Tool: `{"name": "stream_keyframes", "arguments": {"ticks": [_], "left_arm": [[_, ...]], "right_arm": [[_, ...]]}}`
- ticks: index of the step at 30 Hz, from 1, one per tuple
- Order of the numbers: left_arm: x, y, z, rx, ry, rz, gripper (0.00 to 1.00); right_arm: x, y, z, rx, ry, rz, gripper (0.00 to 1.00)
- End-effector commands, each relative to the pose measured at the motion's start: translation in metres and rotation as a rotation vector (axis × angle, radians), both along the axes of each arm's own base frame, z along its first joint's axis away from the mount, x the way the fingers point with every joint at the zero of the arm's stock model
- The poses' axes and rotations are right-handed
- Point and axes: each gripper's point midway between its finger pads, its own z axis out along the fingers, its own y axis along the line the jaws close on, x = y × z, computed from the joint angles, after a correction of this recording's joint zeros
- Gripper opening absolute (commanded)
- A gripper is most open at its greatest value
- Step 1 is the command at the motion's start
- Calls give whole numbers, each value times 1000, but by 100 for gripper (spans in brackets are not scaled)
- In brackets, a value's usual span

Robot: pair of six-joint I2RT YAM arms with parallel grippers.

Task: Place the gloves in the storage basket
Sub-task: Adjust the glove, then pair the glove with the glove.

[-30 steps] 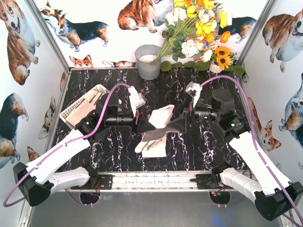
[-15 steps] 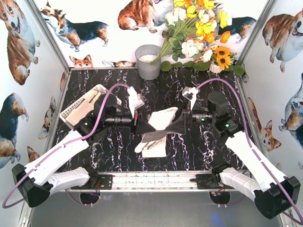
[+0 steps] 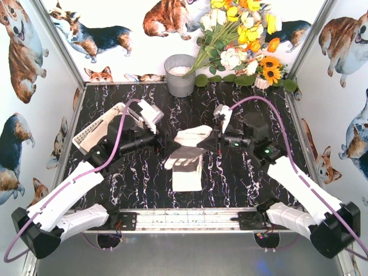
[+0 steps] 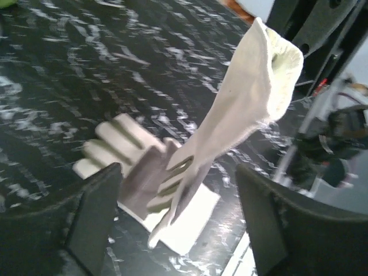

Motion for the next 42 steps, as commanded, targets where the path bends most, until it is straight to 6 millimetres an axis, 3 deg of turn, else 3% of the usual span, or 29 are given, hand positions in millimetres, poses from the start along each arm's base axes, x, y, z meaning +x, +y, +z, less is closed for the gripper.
{"name": "stream_keyframes", "arguments": {"ticks": [1, 5, 10, 15, 16, 18, 25, 31, 42], "left_arm": [[30, 37, -1, 18, -37, 262, 80], [37, 65, 3, -20, -41, 420, 89], [33, 83, -3, -93, 18, 528, 90], [25, 95, -11, -141, 59, 587, 91], [23, 96, -11, -154, 65, 591, 91], [20, 96, -31, -146, 111, 600, 91], [14, 92, -51, -209, 198, 604, 91], [13, 85, -54, -293, 232, 595, 91], [7, 65, -98, -259, 394, 541, 88]], "right_arm": [[58, -3, 12, -63, -234, -177, 0], [90, 9, 14, -78, -319, -183, 0], [125, 23, 7, -98, -400, -186, 0], [131, 32, -18, -127, -508, -119, 0], [129, 32, -26, -137, -507, -108, 0], [120, 32, -43, -157, -500, -86, 0], [76, 33, -96, -207, -408, -13, 0], [51, 30, -118, -252, -363, 16, 0], [31, 22, -152, -457, -377, 41, 0]]}}
